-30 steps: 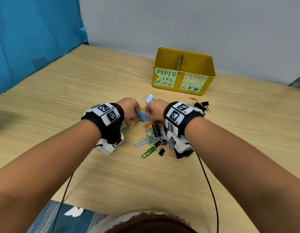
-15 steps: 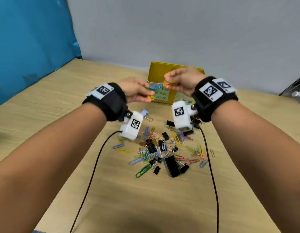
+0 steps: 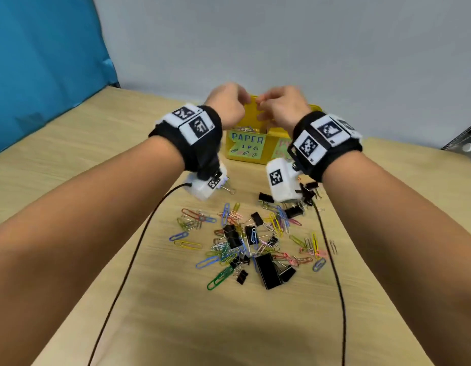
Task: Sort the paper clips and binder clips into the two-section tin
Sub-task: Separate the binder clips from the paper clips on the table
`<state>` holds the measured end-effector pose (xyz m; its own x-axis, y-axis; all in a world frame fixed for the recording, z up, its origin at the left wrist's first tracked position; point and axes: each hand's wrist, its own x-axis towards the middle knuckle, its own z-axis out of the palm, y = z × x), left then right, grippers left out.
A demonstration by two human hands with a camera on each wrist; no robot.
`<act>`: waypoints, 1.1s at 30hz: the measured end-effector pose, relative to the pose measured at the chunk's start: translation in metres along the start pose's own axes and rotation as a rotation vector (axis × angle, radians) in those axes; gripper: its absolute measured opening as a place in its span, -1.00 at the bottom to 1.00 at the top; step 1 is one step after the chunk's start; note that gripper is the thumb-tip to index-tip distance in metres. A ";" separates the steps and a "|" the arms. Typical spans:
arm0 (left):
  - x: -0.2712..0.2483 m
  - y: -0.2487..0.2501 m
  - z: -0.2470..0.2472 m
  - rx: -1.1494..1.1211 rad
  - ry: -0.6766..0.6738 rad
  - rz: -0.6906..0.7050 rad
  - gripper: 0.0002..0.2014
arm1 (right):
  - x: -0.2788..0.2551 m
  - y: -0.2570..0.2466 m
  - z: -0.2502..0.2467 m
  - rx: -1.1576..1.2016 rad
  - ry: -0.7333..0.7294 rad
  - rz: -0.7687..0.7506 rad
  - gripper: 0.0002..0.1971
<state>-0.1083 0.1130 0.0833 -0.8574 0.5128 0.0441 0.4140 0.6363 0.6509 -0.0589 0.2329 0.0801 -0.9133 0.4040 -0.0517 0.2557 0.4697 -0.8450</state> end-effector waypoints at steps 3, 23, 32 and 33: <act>-0.040 -0.014 0.008 0.076 -0.447 0.053 -0.76 | -0.038 0.015 -0.014 -0.157 -0.338 0.075 -0.84; -0.098 -0.044 0.053 0.012 -0.765 -0.071 -0.66 | -0.108 0.076 0.029 -0.756 -0.602 0.010 -0.91; -0.079 -0.051 0.042 0.036 -0.258 -0.018 -0.57 | -0.074 0.084 -0.001 -0.517 -0.102 0.140 -0.67; -0.080 -0.053 0.044 0.094 -0.255 0.011 -0.57 | -0.075 0.085 -0.002 -0.598 -0.124 0.137 -0.64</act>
<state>-0.0483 0.0638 0.0125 -0.7526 0.6413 -0.1492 0.4600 0.6743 0.5776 0.0324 0.2440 0.0127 -0.8805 0.4143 -0.2303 0.4735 0.7927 -0.3839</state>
